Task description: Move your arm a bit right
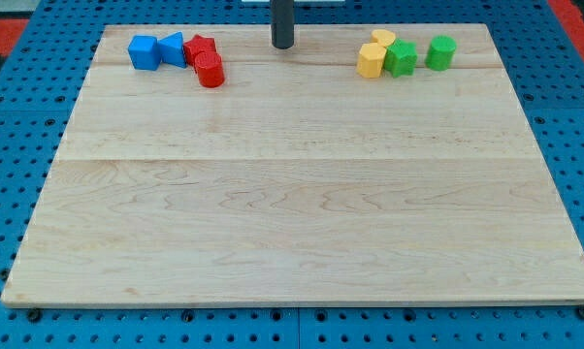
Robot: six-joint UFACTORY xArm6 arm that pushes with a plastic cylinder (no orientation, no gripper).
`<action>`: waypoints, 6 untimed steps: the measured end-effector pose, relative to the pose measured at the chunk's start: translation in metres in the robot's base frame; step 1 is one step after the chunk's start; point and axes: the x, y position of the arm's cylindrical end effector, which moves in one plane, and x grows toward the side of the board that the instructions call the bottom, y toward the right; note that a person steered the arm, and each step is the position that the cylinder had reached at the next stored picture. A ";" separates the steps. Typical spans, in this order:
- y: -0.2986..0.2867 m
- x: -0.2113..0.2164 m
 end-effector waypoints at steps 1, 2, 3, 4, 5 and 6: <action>0.000 0.000; 0.001 0.000; 0.001 0.000; 0.001 0.000; 0.001 -0.003; 0.001 -0.003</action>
